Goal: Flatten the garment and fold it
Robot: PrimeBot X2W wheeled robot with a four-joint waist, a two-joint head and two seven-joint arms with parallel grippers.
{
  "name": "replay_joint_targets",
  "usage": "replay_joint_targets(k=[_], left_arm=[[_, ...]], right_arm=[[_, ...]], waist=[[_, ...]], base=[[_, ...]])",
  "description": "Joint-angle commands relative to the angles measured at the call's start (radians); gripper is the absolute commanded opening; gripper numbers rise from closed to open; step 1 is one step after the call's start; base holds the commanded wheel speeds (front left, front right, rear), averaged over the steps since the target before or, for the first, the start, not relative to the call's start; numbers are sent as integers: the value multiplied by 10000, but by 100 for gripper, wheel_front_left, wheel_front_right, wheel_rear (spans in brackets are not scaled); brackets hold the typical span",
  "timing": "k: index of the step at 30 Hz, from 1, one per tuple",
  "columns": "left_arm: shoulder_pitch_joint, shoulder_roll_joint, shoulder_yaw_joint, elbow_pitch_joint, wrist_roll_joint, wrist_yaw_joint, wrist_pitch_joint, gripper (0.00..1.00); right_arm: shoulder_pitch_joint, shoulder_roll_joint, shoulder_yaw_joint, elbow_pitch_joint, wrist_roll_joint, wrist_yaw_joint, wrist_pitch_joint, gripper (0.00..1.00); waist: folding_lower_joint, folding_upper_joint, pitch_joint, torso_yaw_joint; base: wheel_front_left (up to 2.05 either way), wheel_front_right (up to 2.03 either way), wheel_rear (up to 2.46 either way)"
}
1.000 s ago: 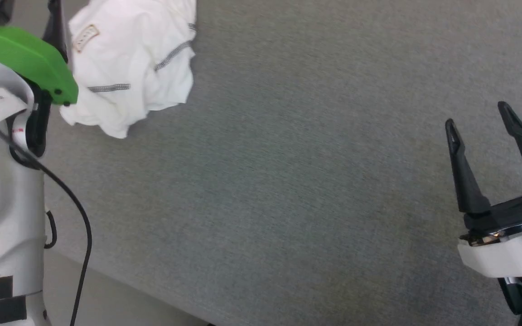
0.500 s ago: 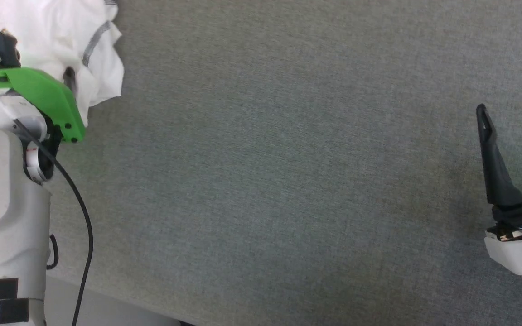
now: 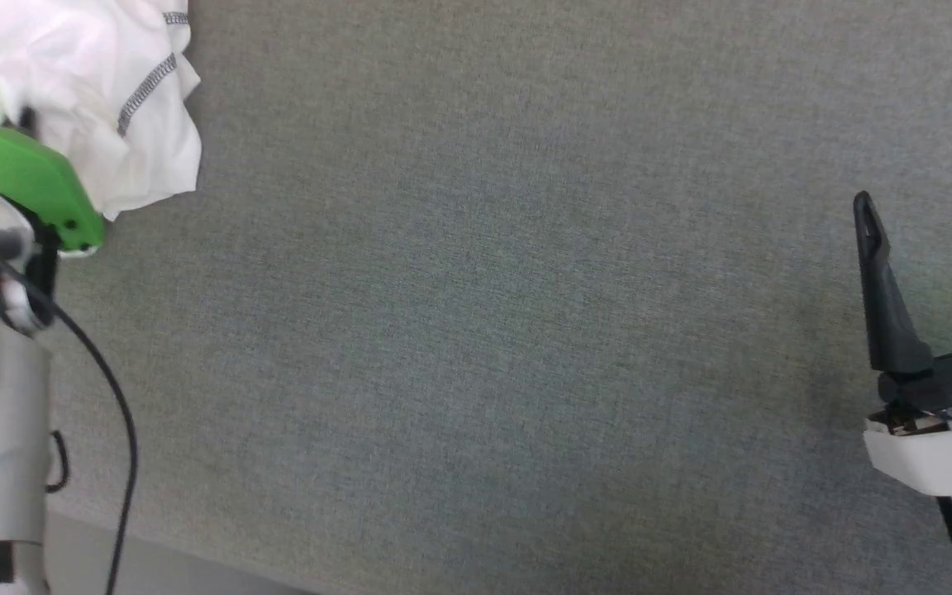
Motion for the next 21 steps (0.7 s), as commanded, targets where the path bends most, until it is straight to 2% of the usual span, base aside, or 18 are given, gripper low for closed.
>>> replay_joint_targets(k=[1,6,12,21], left_arm=[[-262,274,108,-143,-16,50,-221,0],[-581,795,329,-525,-73,-29,-429,0],[-1219,1283,167,-1349,-44,-427,-262,0],[-2806,1037,-281,-2928,-274,-606,595,0]], right_arm=[[-215,161,39,150,85,-17,-167,100],[-222,704,34,764,93,-17,-585,100],[10,1401,-245,1569,52,-17,-1119,100],[528,1996,-714,2519,87,-17,-1644,100]], waist=[[-1,0,-589,-157],[-1,0,-1557,-395],[-1,0,-2783,-624],[-1,0,-4385,-1050]], base=[[0,0,0],[0,0,0],[0,0,0],[0,0,0]])
